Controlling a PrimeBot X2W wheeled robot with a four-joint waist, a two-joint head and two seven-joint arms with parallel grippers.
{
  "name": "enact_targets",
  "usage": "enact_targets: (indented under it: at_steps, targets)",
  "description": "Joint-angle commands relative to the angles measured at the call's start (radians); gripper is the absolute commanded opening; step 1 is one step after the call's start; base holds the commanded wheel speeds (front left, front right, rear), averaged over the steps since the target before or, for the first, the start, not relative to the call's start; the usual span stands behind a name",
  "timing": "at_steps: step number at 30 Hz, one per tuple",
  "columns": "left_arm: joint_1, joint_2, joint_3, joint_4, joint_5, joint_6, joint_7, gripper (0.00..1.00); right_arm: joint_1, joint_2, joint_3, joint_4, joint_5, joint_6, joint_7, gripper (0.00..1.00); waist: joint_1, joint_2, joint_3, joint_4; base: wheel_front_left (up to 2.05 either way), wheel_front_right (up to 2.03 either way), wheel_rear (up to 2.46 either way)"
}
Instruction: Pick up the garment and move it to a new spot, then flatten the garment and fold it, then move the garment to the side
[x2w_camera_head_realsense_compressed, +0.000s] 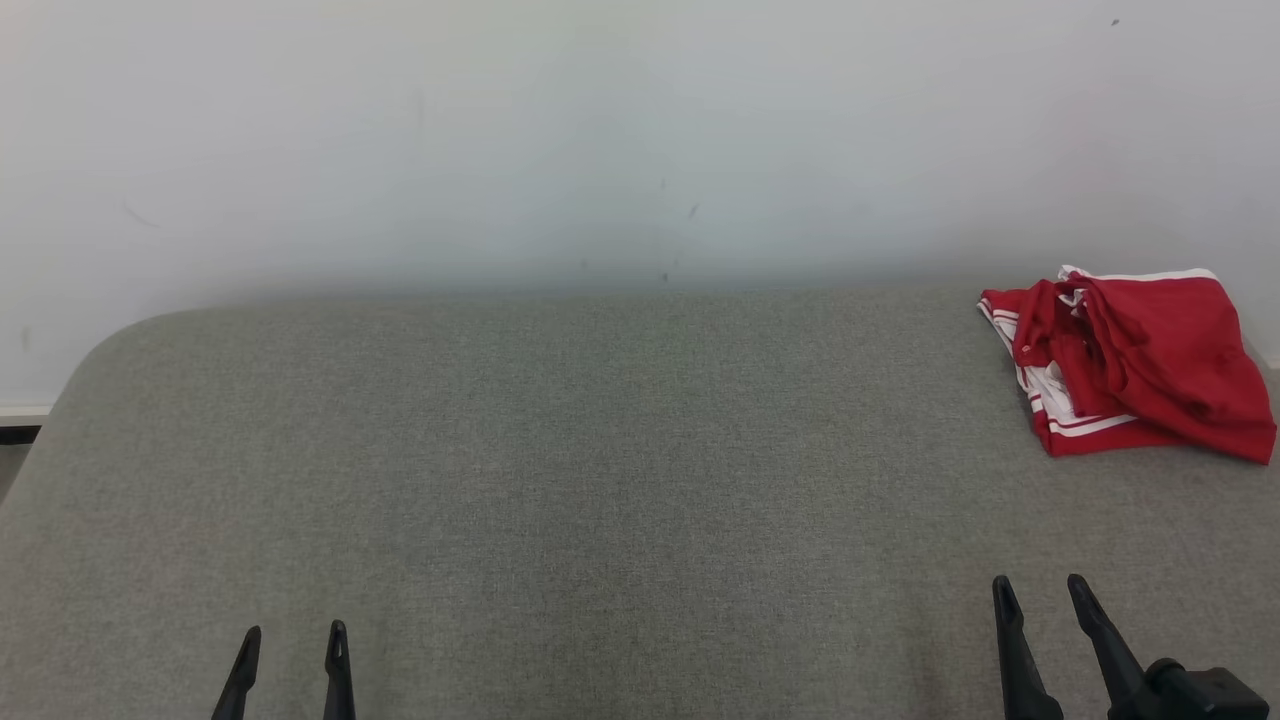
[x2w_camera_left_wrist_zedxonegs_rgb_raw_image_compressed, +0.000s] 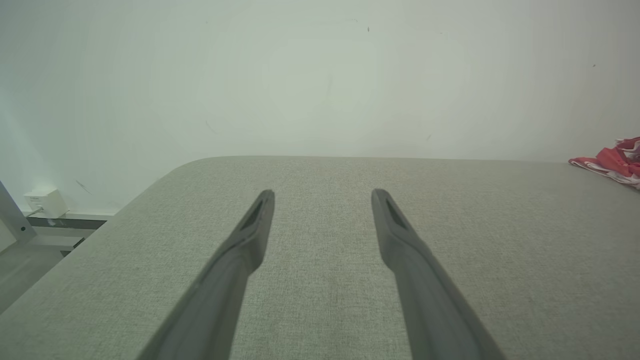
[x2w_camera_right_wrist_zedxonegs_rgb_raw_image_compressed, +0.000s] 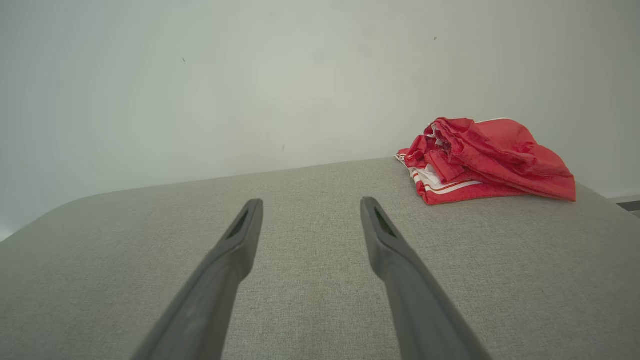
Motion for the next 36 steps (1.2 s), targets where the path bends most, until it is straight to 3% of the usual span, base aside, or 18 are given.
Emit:
enact_targets:
  at_steps: [1, 24, 25, 30, 36]
  targets:
    - [0.009, 0.006, 0.004, 0.002, 0.002, 0.000, -0.003, 1.00, 0.009, 0.004, -0.005, 0.005, -0.008, -0.003, 0.004, 1.00, 0.0001, 0.0000, -0.001, 0.001, 0.00, 0.00, 0.00]
    - [0.016, 0.028, -0.011, 0.006, -0.040, -0.001, 0.004, 1.00, 0.014, 0.025, -0.006, -0.018, -0.006, -0.003, 0.034, 1.00, 0.0001, 0.0000, -0.001, 0.005, 0.00, 0.00, 0.00]
    - [0.005, 0.025, -0.010, 0.004, -0.030, -0.004, 0.004, 0.00, 0.003, 0.022, -0.006, -0.017, -0.005, 0.000, 0.035, 0.00, 0.0001, 0.0000, -0.001, 0.005, 0.00, 0.00, 0.00]
    - [0.006, 0.016, -0.010, 0.046, -0.037, -0.005, 0.011, 0.00, 0.018, 0.026, -0.003, 0.023, 0.004, 0.000, 0.038, 0.00, 0.0001, 0.0000, -0.001, 0.006, 0.00, 0.00, 0.00]
    - [-0.018, 0.014, 0.002, 0.057, -0.159, -0.008, 0.048, 0.00, -0.003, 0.028, -0.013, 0.033, 0.118, 0.000, 0.060, 0.00, 0.0001, 0.0000, 0.002, 0.006, 0.00, 0.00, 0.00]
